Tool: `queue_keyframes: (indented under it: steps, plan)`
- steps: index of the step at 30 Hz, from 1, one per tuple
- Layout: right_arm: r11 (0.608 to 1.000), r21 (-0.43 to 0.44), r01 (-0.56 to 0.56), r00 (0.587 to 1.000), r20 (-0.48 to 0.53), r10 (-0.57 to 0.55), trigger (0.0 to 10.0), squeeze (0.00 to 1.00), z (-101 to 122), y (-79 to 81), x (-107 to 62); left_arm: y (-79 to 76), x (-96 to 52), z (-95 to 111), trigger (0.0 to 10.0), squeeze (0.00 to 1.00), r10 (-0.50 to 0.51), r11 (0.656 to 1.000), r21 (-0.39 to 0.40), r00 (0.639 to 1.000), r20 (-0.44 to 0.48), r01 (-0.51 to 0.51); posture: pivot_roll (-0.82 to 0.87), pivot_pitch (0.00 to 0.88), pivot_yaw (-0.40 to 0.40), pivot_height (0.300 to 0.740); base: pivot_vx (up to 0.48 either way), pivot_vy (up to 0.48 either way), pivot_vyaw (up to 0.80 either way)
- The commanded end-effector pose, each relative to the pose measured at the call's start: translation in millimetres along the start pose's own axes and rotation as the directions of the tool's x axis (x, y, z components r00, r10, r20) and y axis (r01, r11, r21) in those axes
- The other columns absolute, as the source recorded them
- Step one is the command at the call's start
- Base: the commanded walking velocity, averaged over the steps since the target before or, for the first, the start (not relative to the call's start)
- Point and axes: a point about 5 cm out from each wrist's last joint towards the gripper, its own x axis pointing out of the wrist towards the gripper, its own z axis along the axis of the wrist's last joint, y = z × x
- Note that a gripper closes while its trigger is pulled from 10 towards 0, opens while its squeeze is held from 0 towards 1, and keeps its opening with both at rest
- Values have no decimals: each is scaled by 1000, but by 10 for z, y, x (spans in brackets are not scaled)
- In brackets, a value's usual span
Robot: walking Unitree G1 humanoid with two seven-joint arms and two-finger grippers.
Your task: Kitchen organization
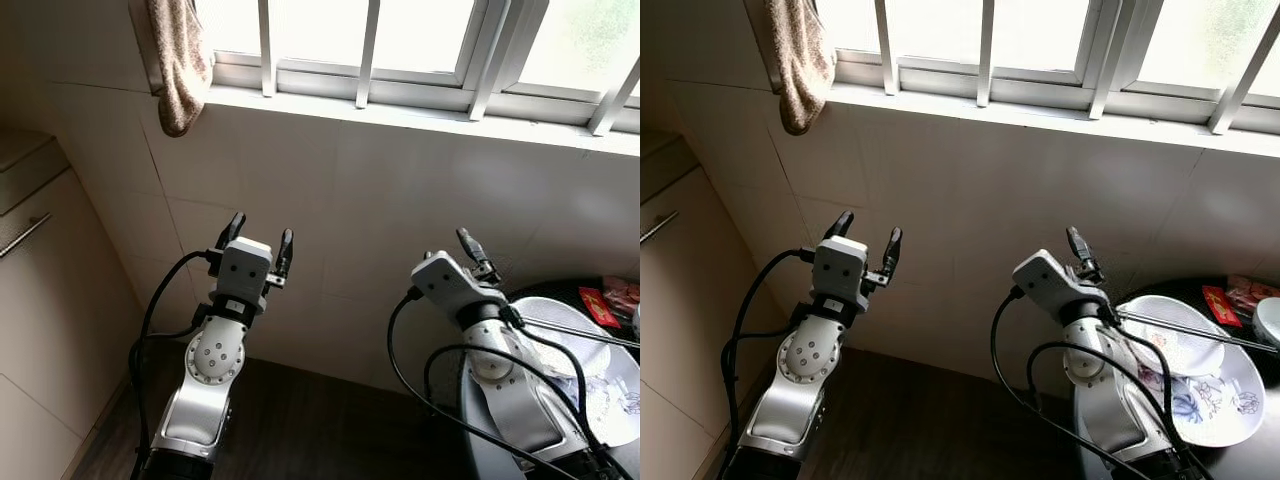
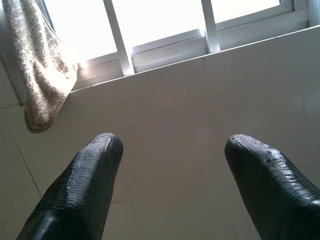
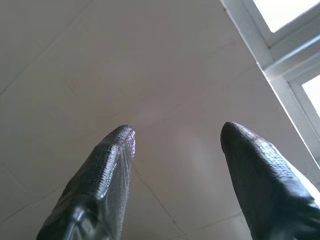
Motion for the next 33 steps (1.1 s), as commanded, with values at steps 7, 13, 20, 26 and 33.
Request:
queue_keyframes:
  steps: [7,13,20,26,33]
  plan:
    - [999,-41,-5,984,-179,-2,10000,0,-294,9,-11,-7,20,11,10000,0,-2,1000,-1,1000,0,2,54,0,-61,740,0,0,-457]
    - [999,-40,30,987,-157,-36,10000,0,-234,-42,17,-3,9,1,10000,0,1,1000,-23,1000,-8,-1,56,0,-59,740,0,0,-800]
    - [999,-31,44,989,-138,-48,10000,0,-194,-43,24,17,15,-31,10000,0,6,999,-38,999,-38,-7,57,0,-58,740,0,206,-800]
    - [998,-27,59,995,-81,-61,10000,0,-113,-57,26,28,15,-7,10000,0,9,1000,-22,1000,-16,-9,56,0,-57,740,0,256,-667]
    - [997,-41,61,997,-40,-63,10000,0,-61,-45,32,19,20,-1,10000,0,2,1000,-19,1000,-14,-2,56,0,-56,740,0,0,0]
